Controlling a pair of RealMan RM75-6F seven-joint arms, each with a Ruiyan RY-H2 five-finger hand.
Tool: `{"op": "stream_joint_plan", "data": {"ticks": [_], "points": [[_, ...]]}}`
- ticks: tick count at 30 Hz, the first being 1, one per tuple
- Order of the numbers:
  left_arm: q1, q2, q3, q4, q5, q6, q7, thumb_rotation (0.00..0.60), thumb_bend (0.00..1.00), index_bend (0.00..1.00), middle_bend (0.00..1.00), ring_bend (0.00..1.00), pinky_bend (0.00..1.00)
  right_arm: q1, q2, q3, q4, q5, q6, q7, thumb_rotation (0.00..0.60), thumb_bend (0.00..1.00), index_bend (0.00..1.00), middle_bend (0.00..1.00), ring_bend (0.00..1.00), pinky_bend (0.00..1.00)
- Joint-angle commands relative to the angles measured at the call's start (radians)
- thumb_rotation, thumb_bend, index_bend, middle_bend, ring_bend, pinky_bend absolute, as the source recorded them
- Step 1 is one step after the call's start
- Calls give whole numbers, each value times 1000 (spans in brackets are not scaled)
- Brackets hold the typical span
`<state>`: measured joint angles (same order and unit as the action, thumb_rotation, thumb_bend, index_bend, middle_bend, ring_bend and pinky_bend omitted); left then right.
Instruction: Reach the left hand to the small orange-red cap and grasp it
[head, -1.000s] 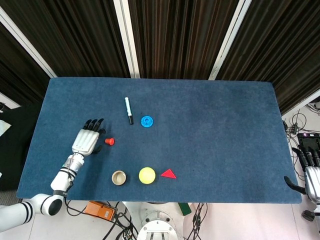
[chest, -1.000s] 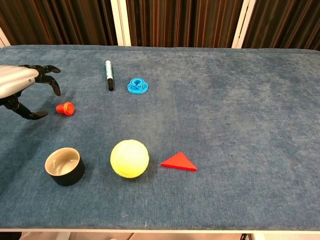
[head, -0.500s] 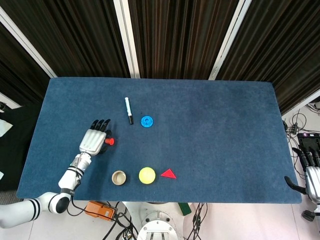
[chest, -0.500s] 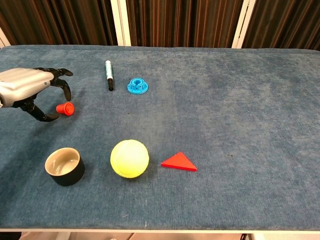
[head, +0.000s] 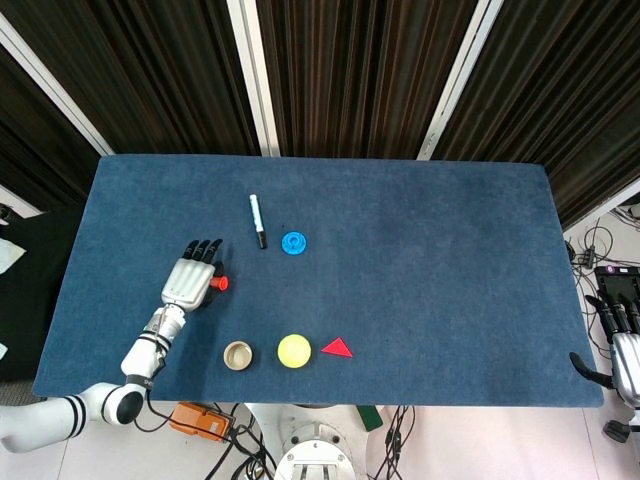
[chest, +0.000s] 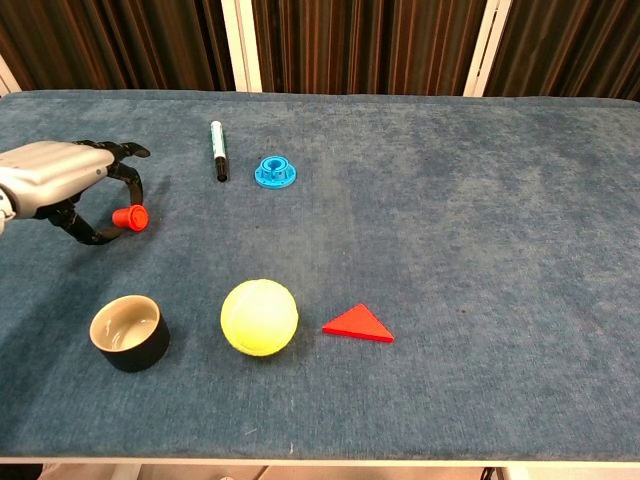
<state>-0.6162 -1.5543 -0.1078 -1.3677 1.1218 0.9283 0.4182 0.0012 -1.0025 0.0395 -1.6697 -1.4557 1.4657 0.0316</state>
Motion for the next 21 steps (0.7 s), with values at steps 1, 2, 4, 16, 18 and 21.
{"op": "stream_joint_plan", "data": {"ticks": [1,2,4,16,18,21], "points": [[-2,-1,1,3,2,3,-3,600,336,439,0,0,67,0,0,0,0,0,0,-1,600,400,181,135,37,0],[-2,-1,1,3,3,3,-5,600,339,444,0,0,67,0,0,0,0,1,0,-1,600,400,181,135,37,0],[-3,0,2,3,4,6,-8,600,344,456,0,0,67,0,1,1,-1,3,0,0,600,401,181,135,37,0],[4,26,3,-24,31,32,-53,600,432,478,0,0,67,-1,2,6,-4,16,-1,-4,600,400,182,135,37,0],[5,49,-2,-52,35,26,-86,600,433,478,0,0,67,-2,2,6,-5,16,0,-4,600,401,182,135,37,0],[8,104,-16,-116,53,4,-184,600,433,479,0,0,67,-1,2,6,-5,16,-1,-6,600,400,182,135,37,0]]}}
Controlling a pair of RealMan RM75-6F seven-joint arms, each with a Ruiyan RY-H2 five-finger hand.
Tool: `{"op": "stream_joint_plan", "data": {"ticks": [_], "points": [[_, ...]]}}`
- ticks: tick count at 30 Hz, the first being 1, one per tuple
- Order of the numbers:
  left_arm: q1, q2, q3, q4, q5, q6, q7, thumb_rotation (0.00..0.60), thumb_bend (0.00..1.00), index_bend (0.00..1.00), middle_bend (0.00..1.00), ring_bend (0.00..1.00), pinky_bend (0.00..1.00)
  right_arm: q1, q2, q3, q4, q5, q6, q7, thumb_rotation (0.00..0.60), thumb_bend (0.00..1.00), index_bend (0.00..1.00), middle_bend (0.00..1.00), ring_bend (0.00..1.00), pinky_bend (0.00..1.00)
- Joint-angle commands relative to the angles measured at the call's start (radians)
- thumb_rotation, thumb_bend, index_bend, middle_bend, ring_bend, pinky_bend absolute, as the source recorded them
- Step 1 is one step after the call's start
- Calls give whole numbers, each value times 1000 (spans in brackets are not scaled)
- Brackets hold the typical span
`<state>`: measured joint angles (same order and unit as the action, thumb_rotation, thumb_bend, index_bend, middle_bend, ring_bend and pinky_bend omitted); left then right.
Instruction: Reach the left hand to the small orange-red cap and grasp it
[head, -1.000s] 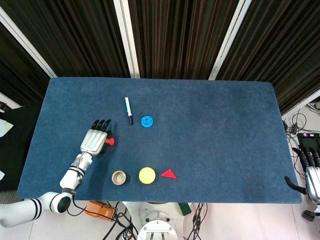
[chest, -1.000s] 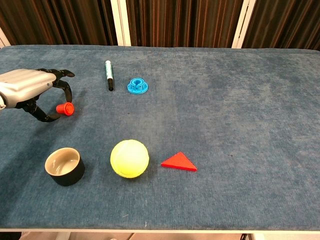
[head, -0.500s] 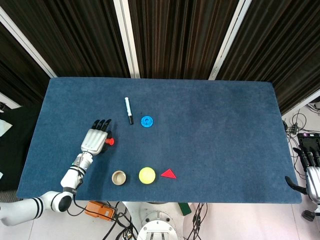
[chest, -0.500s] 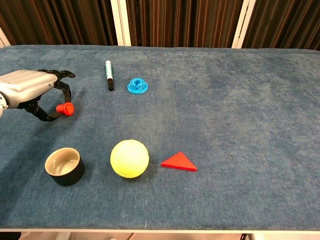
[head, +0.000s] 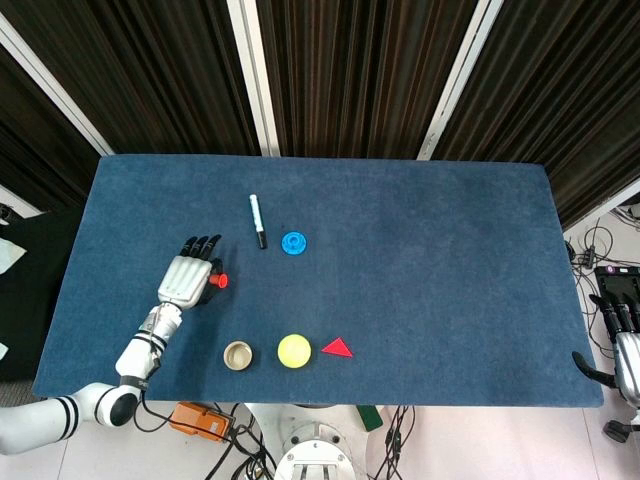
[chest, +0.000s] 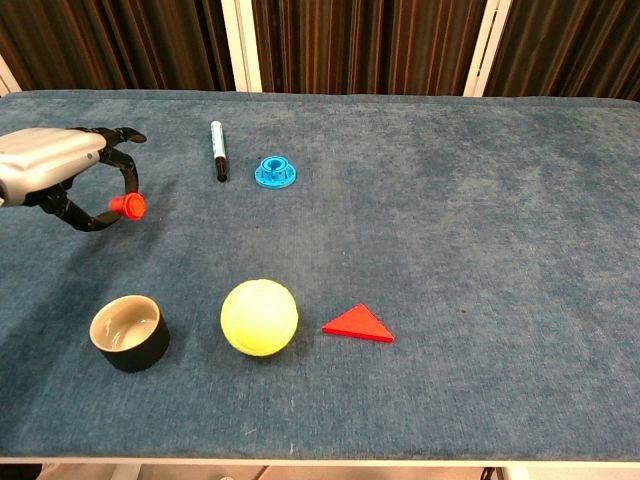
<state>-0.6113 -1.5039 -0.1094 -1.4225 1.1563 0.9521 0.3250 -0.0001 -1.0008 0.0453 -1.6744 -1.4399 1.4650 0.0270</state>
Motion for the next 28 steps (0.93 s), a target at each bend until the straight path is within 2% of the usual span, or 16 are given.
{"op": "stream_joint_plan", "data": {"ticks": [1,6,13,18,21,28], "points": [[5,78,-21,-83,37,-23,-137,600,433,483,0,0,67,1,0,-1,1,0,-2,-5,600,400,183,135,37,0],[15,182,-48,-161,109,-31,-352,600,433,491,0,0,67,3,-2,-3,-1,-3,-6,-18,600,400,185,135,37,0],[5,416,-116,-336,188,-126,-781,600,433,491,0,0,67,7,-3,-1,-5,0,-11,-20,600,400,185,135,37,0],[-6,565,-144,-407,304,-152,-1051,600,433,491,0,0,67,7,-2,0,-7,1,-10,-13,600,401,185,135,37,0],[-7,614,-148,-420,347,-131,-1104,600,433,491,0,0,68,8,-3,0,-9,0,-10,-16,600,401,184,135,37,0],[-1,716,-148,-496,369,-94,-1123,600,433,490,0,0,67,2,-3,0,-15,0,1,-16,600,400,183,135,37,0]]}}
